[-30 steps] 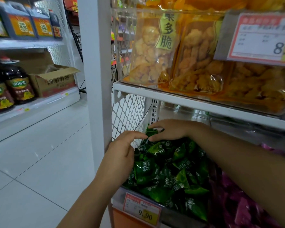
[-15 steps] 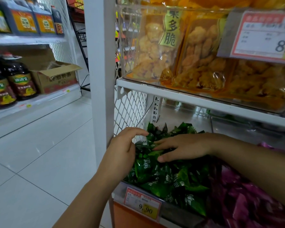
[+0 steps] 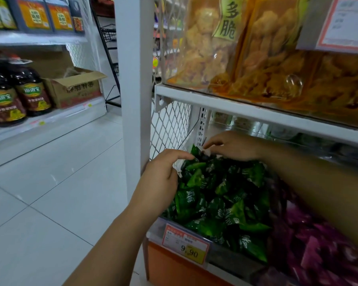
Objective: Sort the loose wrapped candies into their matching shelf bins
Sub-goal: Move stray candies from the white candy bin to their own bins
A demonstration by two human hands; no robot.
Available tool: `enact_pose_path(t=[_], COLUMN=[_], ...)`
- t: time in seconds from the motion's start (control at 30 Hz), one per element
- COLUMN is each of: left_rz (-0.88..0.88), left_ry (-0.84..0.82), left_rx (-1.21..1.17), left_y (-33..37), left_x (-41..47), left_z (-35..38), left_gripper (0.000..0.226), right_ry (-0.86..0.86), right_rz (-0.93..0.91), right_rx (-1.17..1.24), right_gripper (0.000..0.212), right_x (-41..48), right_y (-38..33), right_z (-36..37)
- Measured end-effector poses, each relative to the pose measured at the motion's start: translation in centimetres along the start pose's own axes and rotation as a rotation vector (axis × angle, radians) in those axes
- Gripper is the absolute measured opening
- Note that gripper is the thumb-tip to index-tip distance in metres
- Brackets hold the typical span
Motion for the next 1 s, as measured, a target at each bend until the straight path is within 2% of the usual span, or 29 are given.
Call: enact_pose_path(t=[0.13, 0.33, 0.47, 0.7, 0.83, 1.0], left_rz=[-0.021, -0.017, -0.03, -0.037, -0.007, 0.111], left_ry=[0.004, 0.007, 0.015, 0.018, 0.004, 0.036], left_rx=[-0.011, -0.002, 0.011, 0.005, 0.031, 0.136], left_y=[-0.3, -0.3, -0.3, -0.4, 0.1, 1.5], left_x=[0.0, 0.0, 0.0, -0.1, 0.0, 0.0], left_z=[0.1, 0.0, 0.1, 0.2, 0.1, 0.0], left_gripper=[0.049, 0.048, 0.048, 0.049, 0.047, 0.047], right_ry=[-0.029, 0.007, 0.03, 0.125, 0.259, 0.462], right_rz=[0.108, 0.173, 0.138, 0.1, 0.051, -0.028], right_rx=[-0.139, -0.251, -0.302, -0.248, -0.147, 0.01], right_gripper=[0.04, 0.049, 0.032, 0.023, 0.024, 0.03], right_x=[3.2, 4.2, 4.4, 4.2, 2.6, -3.4], right_y=[1.9, 2.6, 2.4, 2.7, 2.2, 0.7], right_z=[1.3, 2.0, 2.2, 2.2, 0.8, -1.0])
Point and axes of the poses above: each hand's wrist, its own x-axis towards the middle knuckle, its own z-axis out of the palm, y = z × x, the point moved 5 cm from there along x, towards the middle knuckle, and after that the axes turned 5 degrees about z, right-handed, at the moved point
